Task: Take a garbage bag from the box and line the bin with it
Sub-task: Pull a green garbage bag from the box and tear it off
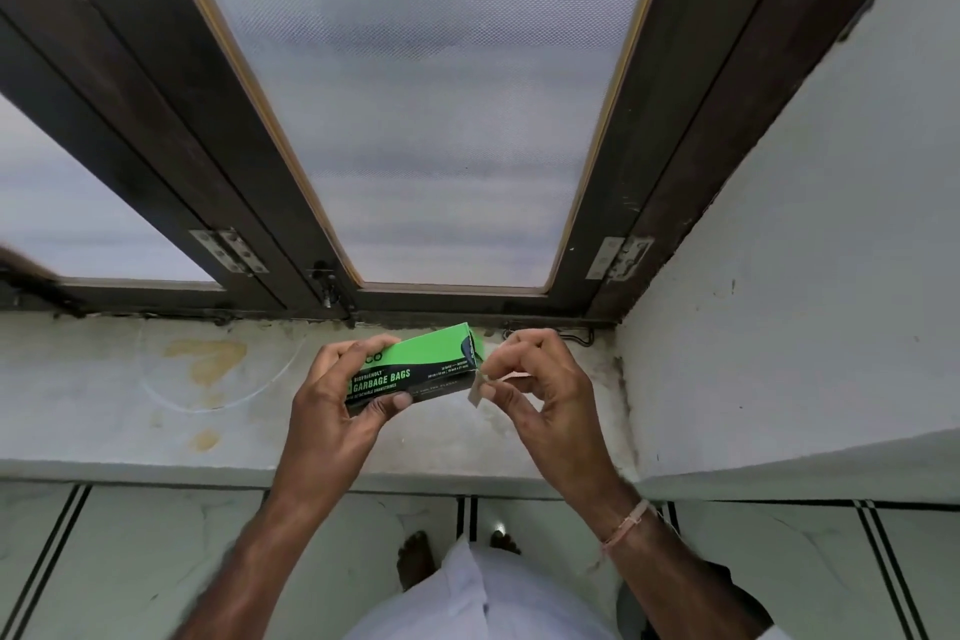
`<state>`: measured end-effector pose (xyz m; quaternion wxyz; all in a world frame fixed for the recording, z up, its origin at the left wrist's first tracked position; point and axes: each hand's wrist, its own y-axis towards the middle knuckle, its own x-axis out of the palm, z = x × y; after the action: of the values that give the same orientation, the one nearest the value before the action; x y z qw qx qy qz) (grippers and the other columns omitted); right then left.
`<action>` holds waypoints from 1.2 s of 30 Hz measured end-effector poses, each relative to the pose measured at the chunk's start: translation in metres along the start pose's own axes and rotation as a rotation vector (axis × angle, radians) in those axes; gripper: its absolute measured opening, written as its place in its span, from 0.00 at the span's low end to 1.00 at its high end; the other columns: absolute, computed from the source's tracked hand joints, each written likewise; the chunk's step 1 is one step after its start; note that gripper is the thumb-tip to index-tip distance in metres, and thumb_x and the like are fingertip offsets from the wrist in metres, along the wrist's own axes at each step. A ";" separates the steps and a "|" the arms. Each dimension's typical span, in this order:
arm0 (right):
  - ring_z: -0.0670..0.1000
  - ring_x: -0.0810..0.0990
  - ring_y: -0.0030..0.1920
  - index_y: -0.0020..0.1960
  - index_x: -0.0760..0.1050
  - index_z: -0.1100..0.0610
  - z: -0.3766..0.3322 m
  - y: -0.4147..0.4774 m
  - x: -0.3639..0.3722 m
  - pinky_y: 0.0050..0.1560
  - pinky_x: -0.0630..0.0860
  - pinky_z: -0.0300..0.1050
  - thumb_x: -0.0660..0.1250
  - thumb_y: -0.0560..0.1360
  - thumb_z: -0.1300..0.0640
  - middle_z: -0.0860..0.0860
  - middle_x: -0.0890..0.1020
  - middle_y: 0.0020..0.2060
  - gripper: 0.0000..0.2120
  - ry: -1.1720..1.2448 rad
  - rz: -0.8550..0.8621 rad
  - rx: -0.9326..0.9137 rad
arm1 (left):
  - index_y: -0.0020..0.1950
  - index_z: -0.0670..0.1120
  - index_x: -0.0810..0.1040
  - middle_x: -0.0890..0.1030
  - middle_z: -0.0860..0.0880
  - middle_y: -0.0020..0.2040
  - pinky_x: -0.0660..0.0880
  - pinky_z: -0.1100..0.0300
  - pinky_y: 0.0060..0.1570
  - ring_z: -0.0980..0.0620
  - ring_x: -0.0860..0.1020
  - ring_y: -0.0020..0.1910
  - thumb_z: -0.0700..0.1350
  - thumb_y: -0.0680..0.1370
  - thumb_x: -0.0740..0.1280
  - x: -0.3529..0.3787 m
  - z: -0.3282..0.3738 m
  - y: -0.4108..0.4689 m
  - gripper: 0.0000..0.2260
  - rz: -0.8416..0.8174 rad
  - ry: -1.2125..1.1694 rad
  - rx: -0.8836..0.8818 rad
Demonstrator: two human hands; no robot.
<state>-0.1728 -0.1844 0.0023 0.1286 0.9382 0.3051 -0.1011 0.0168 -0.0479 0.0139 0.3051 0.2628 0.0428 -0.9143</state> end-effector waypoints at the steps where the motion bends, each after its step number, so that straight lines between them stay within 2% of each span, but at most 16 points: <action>1: 0.51 0.80 0.57 0.54 0.84 0.55 0.001 0.000 0.000 0.50 0.84 0.46 0.74 0.78 0.59 0.51 0.77 0.55 0.05 0.011 -0.014 0.005 | 0.68 0.51 0.80 0.77 0.50 0.59 0.75 0.75 0.52 0.61 0.78 0.59 0.48 0.73 0.76 0.001 0.001 0.000 0.23 0.002 0.002 -0.002; 4: 0.51 0.80 0.59 0.62 0.84 0.56 0.002 -0.001 0.000 0.52 0.84 0.47 0.73 0.78 0.58 0.51 0.77 0.57 0.13 0.042 -0.023 0.005 | 0.68 0.51 0.80 0.77 0.51 0.59 0.74 0.75 0.50 0.62 0.77 0.59 0.46 0.73 0.77 0.005 0.006 -0.001 0.23 0.007 0.018 0.000; 8: 0.52 0.79 0.58 0.71 0.78 0.50 0.003 -0.001 -0.006 0.53 0.83 0.41 0.72 0.78 0.59 0.49 0.75 0.59 0.22 0.069 -0.012 0.036 | 0.68 0.50 0.80 0.77 0.50 0.60 0.75 0.76 0.50 0.63 0.77 0.59 0.46 0.73 0.77 0.008 0.009 -0.001 0.23 0.005 0.007 -0.005; 14: 0.51 0.79 0.54 0.71 0.78 0.46 0.005 0.004 -0.019 0.52 0.83 0.43 0.78 0.73 0.56 0.48 0.74 0.62 0.27 0.086 -0.057 0.105 | 0.66 0.53 0.81 0.78 0.51 0.60 0.73 0.76 0.51 0.62 0.77 0.59 0.51 0.72 0.75 0.006 0.018 0.001 0.22 -0.060 0.047 0.055; 16: 0.51 0.80 0.55 0.69 0.78 0.45 0.007 0.005 -0.022 0.53 0.83 0.44 0.78 0.72 0.60 0.48 0.76 0.61 0.28 0.177 -0.090 0.172 | 0.67 0.55 0.80 0.77 0.53 0.60 0.72 0.76 0.52 0.62 0.76 0.59 0.52 0.72 0.75 0.004 0.024 0.004 0.23 -0.064 0.142 0.098; 18: 0.50 0.83 0.57 0.70 0.78 0.47 0.011 0.003 -0.022 0.53 0.83 0.44 0.77 0.73 0.67 0.50 0.79 0.60 0.29 0.348 -0.130 0.283 | 0.68 0.56 0.79 0.75 0.56 0.60 0.76 0.68 0.52 0.60 0.77 0.55 0.51 0.73 0.76 0.002 0.034 0.008 0.23 -0.060 0.305 0.168; 20: 0.51 0.84 0.59 0.71 0.76 0.50 0.018 0.000 -0.018 0.57 0.82 0.46 0.75 0.74 0.68 0.53 0.82 0.62 0.29 0.493 -0.162 0.377 | 0.69 0.56 0.77 0.74 0.55 0.61 0.81 0.55 0.46 0.53 0.78 0.53 0.49 0.73 0.78 0.001 0.047 0.014 0.25 -0.062 0.485 0.233; 21: 0.53 0.84 0.61 0.73 0.74 0.50 0.021 -0.001 -0.016 0.59 0.82 0.48 0.75 0.75 0.67 0.55 0.82 0.64 0.29 0.540 -0.171 0.401 | 0.69 0.56 0.77 0.74 0.54 0.62 0.81 0.52 0.43 0.50 0.78 0.53 0.47 0.72 0.78 0.000 0.054 0.017 0.26 -0.064 0.547 0.256; 23: 0.55 0.83 0.62 0.74 0.73 0.52 0.023 -0.001 -0.012 0.65 0.80 0.54 0.75 0.75 0.64 0.56 0.82 0.66 0.29 0.619 -0.173 0.414 | 0.69 0.55 0.78 0.75 0.52 0.62 0.83 0.50 0.42 0.48 0.78 0.55 0.46 0.71 0.79 -0.001 0.062 0.024 0.27 -0.064 0.620 0.299; 26: 0.50 0.82 0.62 0.73 0.73 0.54 0.017 0.002 -0.008 0.62 0.80 0.47 0.73 0.75 0.59 0.54 0.83 0.64 0.27 0.757 -0.135 0.429 | 0.69 0.54 0.79 0.75 0.50 0.63 0.84 0.47 0.46 0.46 0.78 0.58 0.45 0.70 0.80 -0.007 0.067 0.030 0.28 -0.064 0.641 0.314; 28: 0.48 0.83 0.59 0.70 0.76 0.54 0.014 0.004 -0.007 0.56 0.80 0.42 0.72 0.75 0.57 0.51 0.85 0.61 0.23 0.775 -0.094 0.448 | 0.69 0.54 0.79 0.75 0.51 0.63 0.83 0.48 0.48 0.46 0.78 0.58 0.44 0.69 0.80 -0.011 0.068 0.029 0.28 -0.068 0.617 0.317; 31: 0.47 0.84 0.54 0.62 0.82 0.54 0.015 0.003 -0.005 0.52 0.81 0.41 0.73 0.75 0.60 0.50 0.87 0.54 0.16 0.710 -0.024 0.465 | 0.69 0.55 0.79 0.74 0.53 0.63 0.80 0.54 0.50 0.51 0.77 0.57 0.44 0.70 0.80 -0.013 0.060 0.026 0.27 -0.082 0.547 0.326; 34: 0.51 0.85 0.54 0.53 0.86 0.56 0.016 0.001 -0.010 0.50 0.83 0.43 0.74 0.75 0.67 0.52 0.88 0.53 0.10 0.592 0.092 0.468 | 0.67 0.56 0.80 0.73 0.54 0.60 0.72 0.65 0.52 0.59 0.74 0.54 0.44 0.71 0.79 -0.013 0.036 0.023 0.25 -0.058 0.395 0.203; 36: 0.52 0.86 0.53 0.52 0.86 0.58 0.016 -0.003 -0.019 0.50 0.84 0.45 0.75 0.74 0.67 0.54 0.88 0.51 0.09 0.536 0.198 0.446 | 0.66 0.57 0.80 0.74 0.53 0.60 0.70 0.68 0.53 0.62 0.73 0.54 0.43 0.72 0.79 -0.009 0.015 0.017 0.24 -0.037 0.282 0.109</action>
<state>-0.1917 -0.1976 -0.0084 -0.1545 0.9613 0.2062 0.0974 0.0257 -0.0607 0.0325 0.2643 0.4042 0.0403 -0.8747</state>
